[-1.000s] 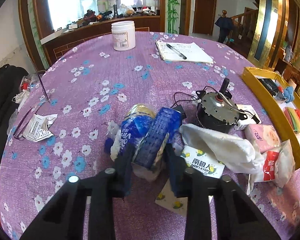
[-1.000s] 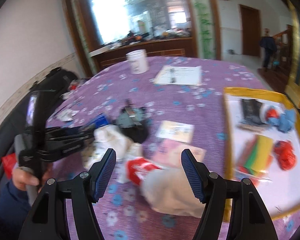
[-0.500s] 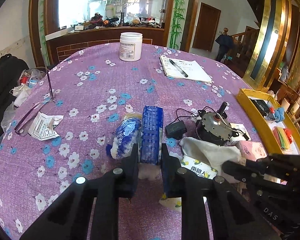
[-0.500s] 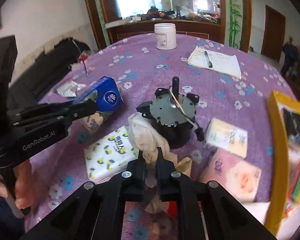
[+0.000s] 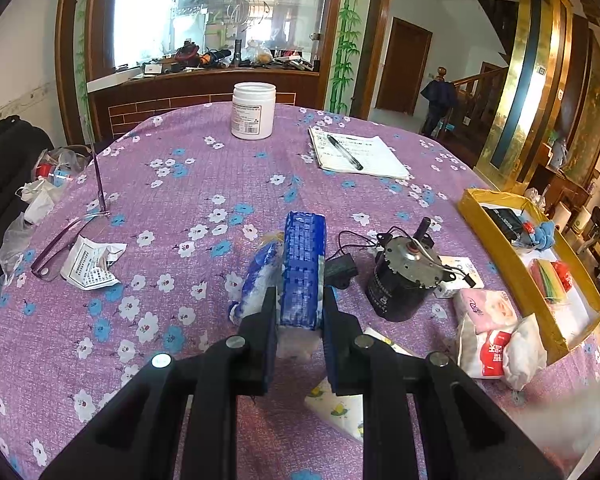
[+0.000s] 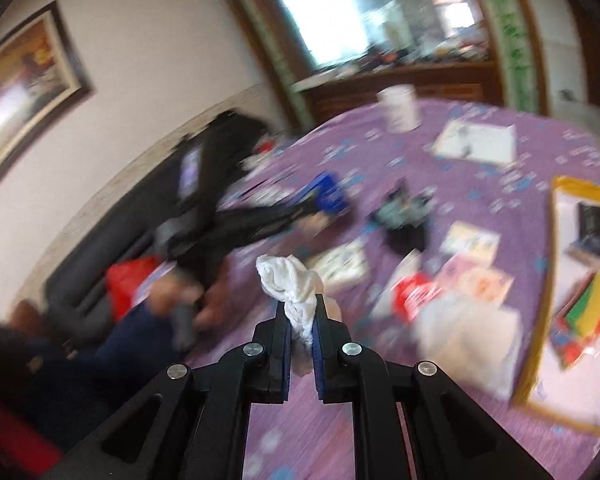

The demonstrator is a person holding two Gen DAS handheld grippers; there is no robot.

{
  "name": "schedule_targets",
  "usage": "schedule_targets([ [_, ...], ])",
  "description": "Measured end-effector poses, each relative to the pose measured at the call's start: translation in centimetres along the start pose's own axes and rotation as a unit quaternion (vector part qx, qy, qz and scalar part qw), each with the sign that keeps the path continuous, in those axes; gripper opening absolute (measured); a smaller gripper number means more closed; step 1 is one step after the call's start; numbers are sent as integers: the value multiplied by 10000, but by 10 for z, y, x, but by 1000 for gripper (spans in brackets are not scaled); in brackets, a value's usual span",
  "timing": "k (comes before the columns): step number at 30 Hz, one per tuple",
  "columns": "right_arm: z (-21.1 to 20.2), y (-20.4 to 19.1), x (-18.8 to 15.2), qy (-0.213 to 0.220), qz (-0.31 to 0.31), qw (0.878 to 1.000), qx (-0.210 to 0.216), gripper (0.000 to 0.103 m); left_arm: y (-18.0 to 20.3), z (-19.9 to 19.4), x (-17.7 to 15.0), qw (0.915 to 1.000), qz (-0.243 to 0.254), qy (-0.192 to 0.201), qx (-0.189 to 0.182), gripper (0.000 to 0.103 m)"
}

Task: Organize soft objects
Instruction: 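Grasp the white cloth with the right gripper while the left holds the blue pack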

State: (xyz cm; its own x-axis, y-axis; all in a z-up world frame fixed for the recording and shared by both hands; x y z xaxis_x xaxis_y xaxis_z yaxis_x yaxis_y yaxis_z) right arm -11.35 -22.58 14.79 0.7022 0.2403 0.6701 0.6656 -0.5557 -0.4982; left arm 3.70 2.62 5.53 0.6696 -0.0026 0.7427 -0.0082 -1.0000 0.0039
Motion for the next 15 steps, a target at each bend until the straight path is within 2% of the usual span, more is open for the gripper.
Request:
schedule_targets([
  [1,2,-2,-4,-197,21,9997,147,12,0,-1,0,10000,1,10,-5,18],
  [2,5,-1,-9,-355,2,9993,108,12,1,-2,0,10000,14,23,-33,19],
  [5,31,10,-18,-682,109,9971,-312,12,3,-3,0,10000,55,60,-14,19],
  [7,47,15,-22,-738,87,9943,-765,12,4,-3,-1,10000,58,50,-17,18],
  [10,72,24,-22,-704,-64,9839,-1641,14,3,-1,-1,10000,47,28,-13,18],
  [11,78,25,-21,-706,-135,9796,-1876,17,3,-2,-1,10000,39,33,-23,18],
  [12,83,26,-23,-768,-147,9782,-1922,22,3,-2,-1,10000,40,39,-33,18],
  [14,88,27,-25,-912,-95,9788,-1830,52,3,-3,-1,10000,46,52,-44,18],
  [15,90,24,-26,-942,-165,9777,-1868,58,3,-4,-1,10000,52,55,-51,18],
])
Point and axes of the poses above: each gripper's, at about its wrist camera, not at the fingertips, and z roughly the way its jaws point, y to its right, x to its top, the point moved 2 cm from there along z, roughly the way its jaws point, and after that the axes turned 10 degrees about x, right-handed, at the moved point
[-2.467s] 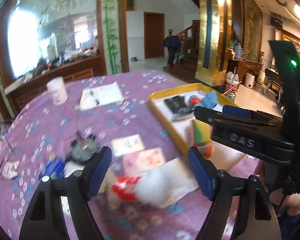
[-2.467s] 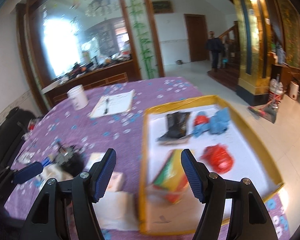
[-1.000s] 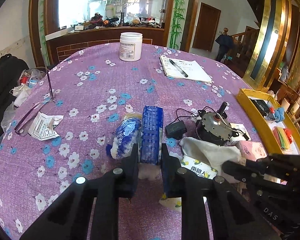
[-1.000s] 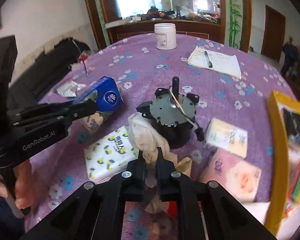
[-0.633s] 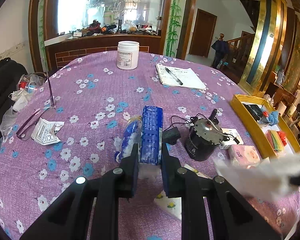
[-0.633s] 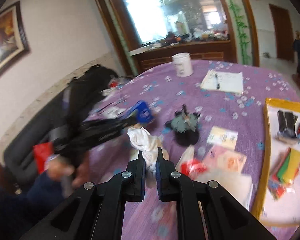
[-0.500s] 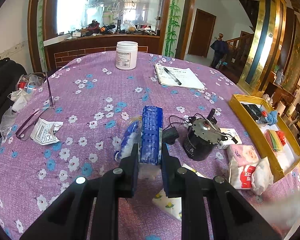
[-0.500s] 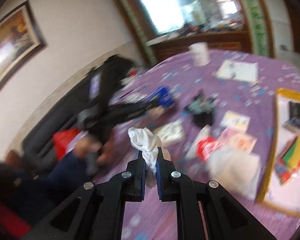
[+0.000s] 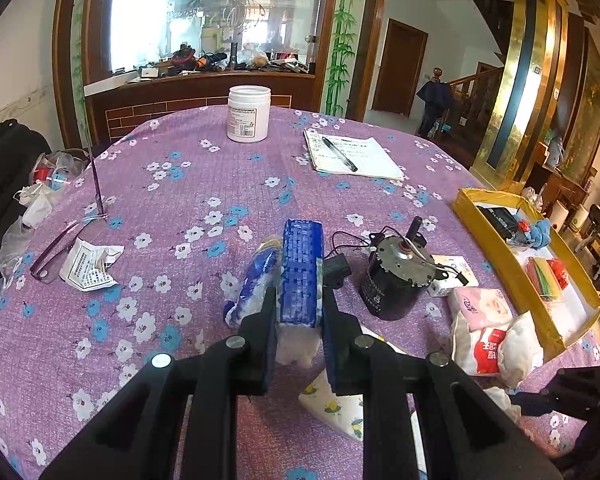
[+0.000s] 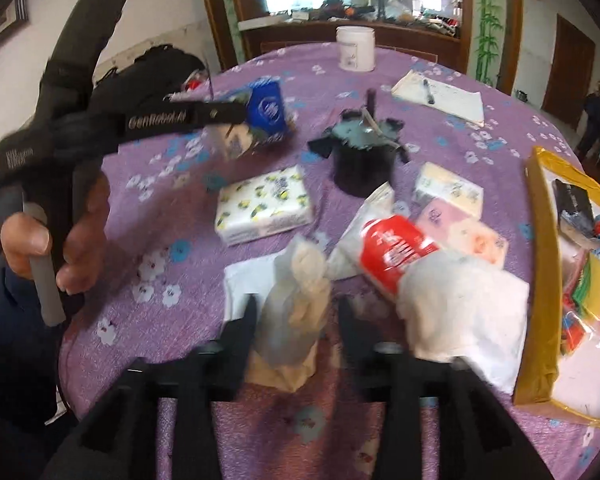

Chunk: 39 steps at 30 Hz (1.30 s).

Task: Organize soft objects
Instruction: 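Grasp the white cloth with the right gripper while the left holds the blue pack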

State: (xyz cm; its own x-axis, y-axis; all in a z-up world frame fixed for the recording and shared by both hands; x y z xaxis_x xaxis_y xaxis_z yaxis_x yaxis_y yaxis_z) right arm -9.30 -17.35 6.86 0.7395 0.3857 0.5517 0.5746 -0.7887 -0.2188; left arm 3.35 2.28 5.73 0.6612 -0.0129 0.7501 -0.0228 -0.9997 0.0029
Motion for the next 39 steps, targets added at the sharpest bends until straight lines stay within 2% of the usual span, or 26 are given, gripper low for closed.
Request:
schedule_targets([
  [1,-1,-3,-1,21,-117,9999,-65,68,1,-1,0,10000,13,2,-13,18],
  [2,-3,-10,-2,70,-334,9992,-198,72,1,-1,0,10000,26,12,-20,18],
  [5,-5,-23,-1,146,-622,9977,-243,79,2,-4,0,10000,51,60,-25,18],
  [7,0,-28,-1,79,-752,9967,-278,80,2,-4,0,10000,47,54,-36,18],
  [10,10,-35,-2,-54,-987,9934,-575,80,2,-4,0,10000,32,45,-34,18],
  [13,19,-38,-3,-155,-1139,9914,-632,80,2,-4,0,10000,37,44,-34,18],
  [15,24,-37,-6,-194,-1107,9919,-599,74,2,-5,0,10000,50,54,-35,18],
  [16,28,-35,-7,-289,-1055,9923,-585,52,2,-4,0,10000,49,52,-40,19],
  [17,32,-32,-7,-359,-996,9927,-585,37,2,-4,0,10000,61,55,-42,19],
  [18,33,-27,-6,-340,-846,9947,-484,37,2,-4,0,10000,67,58,-40,19],
  [20,28,-22,-5,-258,-685,9965,-399,23,2,-4,0,10000,62,53,-42,19],
  [24,12,-15,-2,41,-394,9989,-248,18,2,-4,-1,10000,33,31,-86,18],
  [27,-7,-8,1,433,-98,9990,29,18,2,-5,-2,9999,-6,54,-116,18],
  [31,-37,3,6,1079,235,9933,331,18,3,-11,-1,9996,-2,215,-194,18],
  [34,-56,10,9,1447,391,9880,376,18,7,-17,-1,9992,47,341,-225,18],
  [39,-77,22,6,1760,655,9815,361,18,11,-22,0,9989,70,361,-277,18],
])
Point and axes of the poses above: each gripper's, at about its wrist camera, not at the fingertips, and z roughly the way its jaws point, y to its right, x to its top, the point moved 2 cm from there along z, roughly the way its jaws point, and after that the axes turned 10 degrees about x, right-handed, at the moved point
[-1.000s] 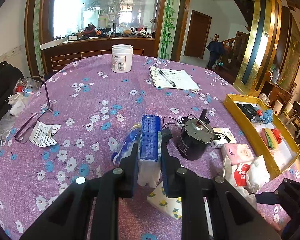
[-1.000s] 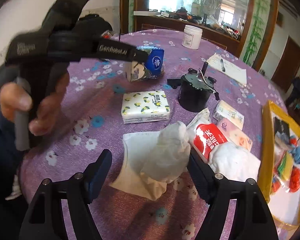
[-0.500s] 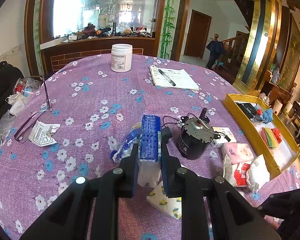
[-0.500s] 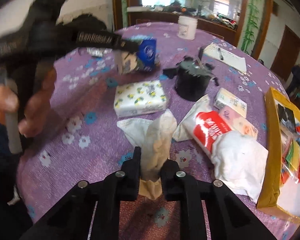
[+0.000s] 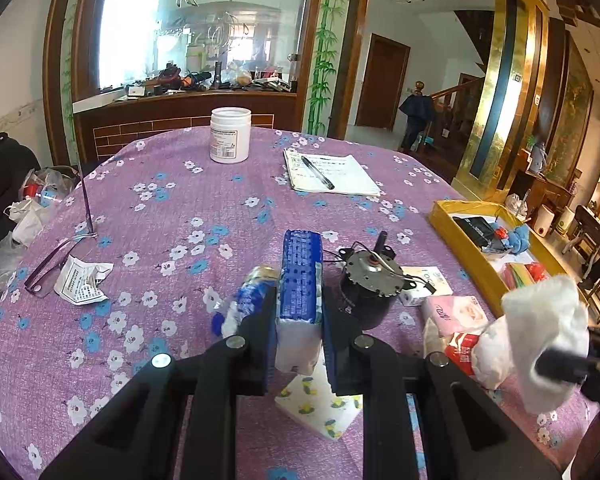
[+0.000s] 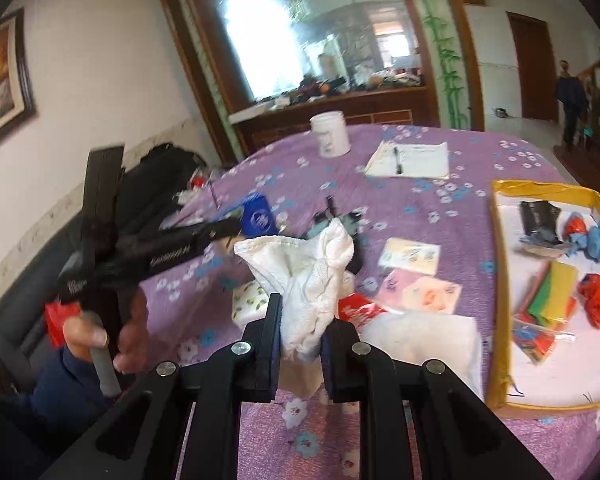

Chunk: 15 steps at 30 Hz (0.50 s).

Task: Organize soft objects
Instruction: 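Grasp the white cloth with the right gripper while the left holds the blue pack, then carry the blue pack and white cloth to the tray and open both grippers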

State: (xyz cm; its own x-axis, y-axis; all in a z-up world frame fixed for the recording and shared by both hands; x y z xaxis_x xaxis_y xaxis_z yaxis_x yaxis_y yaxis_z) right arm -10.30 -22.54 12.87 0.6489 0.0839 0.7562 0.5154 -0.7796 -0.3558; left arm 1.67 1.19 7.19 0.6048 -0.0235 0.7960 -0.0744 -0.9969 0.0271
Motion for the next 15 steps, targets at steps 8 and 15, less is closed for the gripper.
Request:
schedule_targets([
  [8,-39,26,3,429,354,9984,-101,18,22,-22,6,9996,123,112,-227,19],
  [15,-70,52,-1,807,674,9943,-170,18,63,-37,16,9981,398,176,-443,19],
])
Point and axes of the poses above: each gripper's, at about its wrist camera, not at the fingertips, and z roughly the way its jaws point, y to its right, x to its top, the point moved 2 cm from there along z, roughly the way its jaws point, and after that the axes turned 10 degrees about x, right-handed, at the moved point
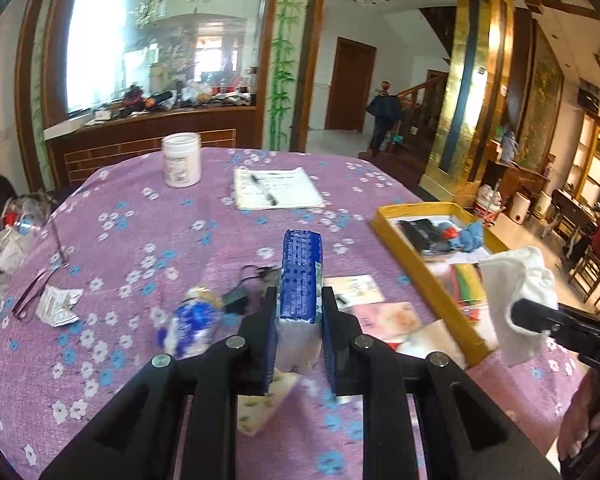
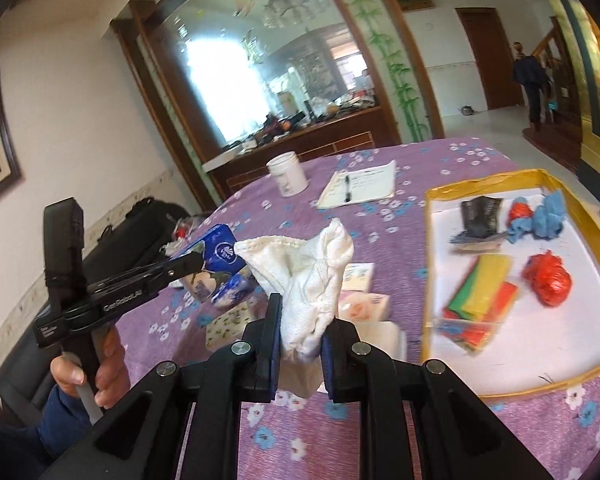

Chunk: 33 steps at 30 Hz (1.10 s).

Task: Organize soft objects
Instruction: 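Carry the blue pack and white cloth to the tray and open both grippers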

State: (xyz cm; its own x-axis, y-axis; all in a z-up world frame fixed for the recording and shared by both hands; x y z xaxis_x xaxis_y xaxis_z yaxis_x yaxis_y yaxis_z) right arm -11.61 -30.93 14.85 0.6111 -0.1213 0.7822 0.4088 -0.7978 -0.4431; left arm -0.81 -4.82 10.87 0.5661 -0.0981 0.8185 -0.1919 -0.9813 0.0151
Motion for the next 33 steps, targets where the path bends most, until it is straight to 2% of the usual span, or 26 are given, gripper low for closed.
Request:
schedule_targets([
  [11,-62,64,3,650,641,9951,-373,18,111,4,14,9963,669,-33,-545,19],
  [16,-87,108,2,952,1080,9843,-1025,19,167,20,5,9914,939,-240,-875,19],
  [22,-82,145,0,1048,1403,9724,-1545,19,219,44,-6,9854,1192,-410,-1141,19],
  [26,-80,157,-2,1067,1483,9688,-1673,19,239,52,-8,9819,1330,-386,-1293,19],
  [33,-72,172,-2,1045,1528,9651,-1855,20,264,74,-25,9733,1444,-686,-1648,19],
])
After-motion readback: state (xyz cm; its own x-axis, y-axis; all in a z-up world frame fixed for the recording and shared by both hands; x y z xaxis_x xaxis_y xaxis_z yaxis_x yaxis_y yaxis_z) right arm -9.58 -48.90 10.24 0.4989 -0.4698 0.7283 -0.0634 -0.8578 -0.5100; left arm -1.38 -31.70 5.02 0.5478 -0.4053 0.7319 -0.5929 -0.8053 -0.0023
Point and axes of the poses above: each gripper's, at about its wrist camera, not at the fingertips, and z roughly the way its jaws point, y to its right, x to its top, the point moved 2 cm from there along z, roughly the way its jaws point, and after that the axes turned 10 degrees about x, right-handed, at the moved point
